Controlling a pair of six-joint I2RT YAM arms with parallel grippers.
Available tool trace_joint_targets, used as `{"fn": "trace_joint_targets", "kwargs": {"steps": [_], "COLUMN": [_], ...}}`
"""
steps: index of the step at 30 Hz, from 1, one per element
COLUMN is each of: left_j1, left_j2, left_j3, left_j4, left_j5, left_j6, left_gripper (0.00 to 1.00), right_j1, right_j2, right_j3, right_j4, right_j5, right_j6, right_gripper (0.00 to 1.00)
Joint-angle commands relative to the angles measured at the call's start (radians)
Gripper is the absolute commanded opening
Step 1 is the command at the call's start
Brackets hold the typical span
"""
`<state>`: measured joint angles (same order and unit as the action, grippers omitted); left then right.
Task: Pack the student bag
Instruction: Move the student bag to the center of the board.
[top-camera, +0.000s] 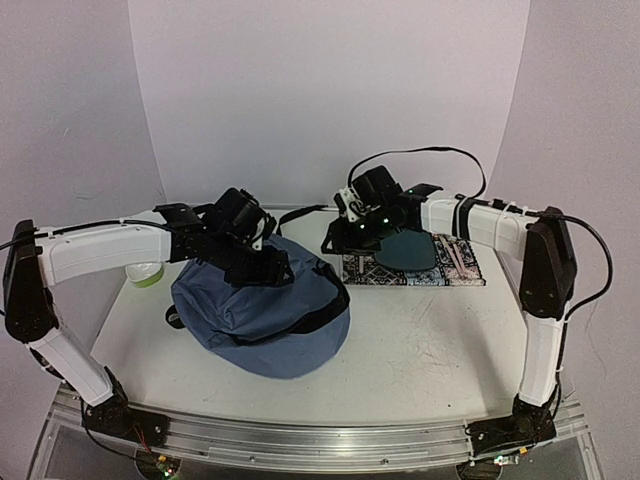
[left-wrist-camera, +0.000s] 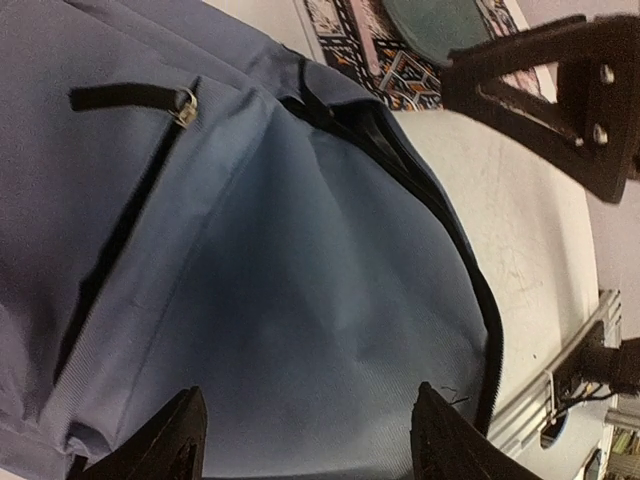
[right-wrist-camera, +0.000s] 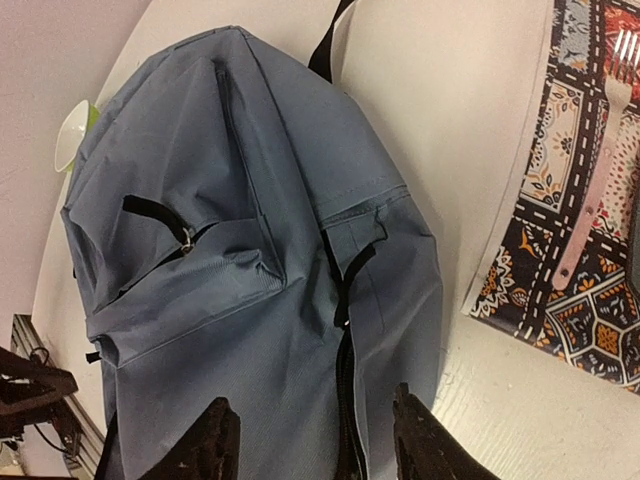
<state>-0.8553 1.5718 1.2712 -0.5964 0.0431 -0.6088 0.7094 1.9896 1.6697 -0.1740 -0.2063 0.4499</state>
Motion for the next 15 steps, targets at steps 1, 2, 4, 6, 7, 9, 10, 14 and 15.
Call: {"fn": "trace_joint_targets", "kwargs": {"steps": [1,2,4,6,7,9,10,14,15], "left_j1": [0.019,0.02,0.021,0.021,0.021,0.021,0.021,0.021,0.02], "left_j2": [0.107,0.13,0.175,0.193,0.192,0.18,0.175,0.158,0.153], "left_j3": [0.069,0.074,0.085,0.087,0.081,0.066,0.058,0.029,0.022], "left_j4": [0.011,0.012,0.012,0.012,0.012,0.012,0.012,0.012,0.012], "left_j5": [-0.062,-0.053,-0.022,0.013,0.02,0.02,0.021,0.045,0.053], "left_j6": [0.07,0.085,0.106,0.119,0.122,0.132,0.139,0.158,0.159], "left_gripper": [0.7,0.69,0.67,0.65,0.65,0.65,0.65,0.64,0.64], "right_j1": [0.004,0.005,0.005,0.006,0.006,0.009,0.015,0.047,0.054], "right_j2": [0.063,0.08,0.11,0.127,0.131,0.124,0.117,0.063,0.046], "right_j3": [0.085,0.093,0.097,0.089,0.08,0.044,0.022,-0.085,-0.111], "right_j4": [-0.061,-0.066,-0.08,-0.099,-0.107,-0.108,-0.108,-0.11,-0.11], "right_j5": [-0.012,-0.009,0.009,0.041,0.046,0.042,0.04,0.043,0.041], "right_j6": [0.01,0.015,0.023,0.029,0.031,0.032,0.033,0.045,0.05], "right_gripper": [0.44,0.43,0.41,0.36,0.33,0.18,0.1,0.0,0.0]}}
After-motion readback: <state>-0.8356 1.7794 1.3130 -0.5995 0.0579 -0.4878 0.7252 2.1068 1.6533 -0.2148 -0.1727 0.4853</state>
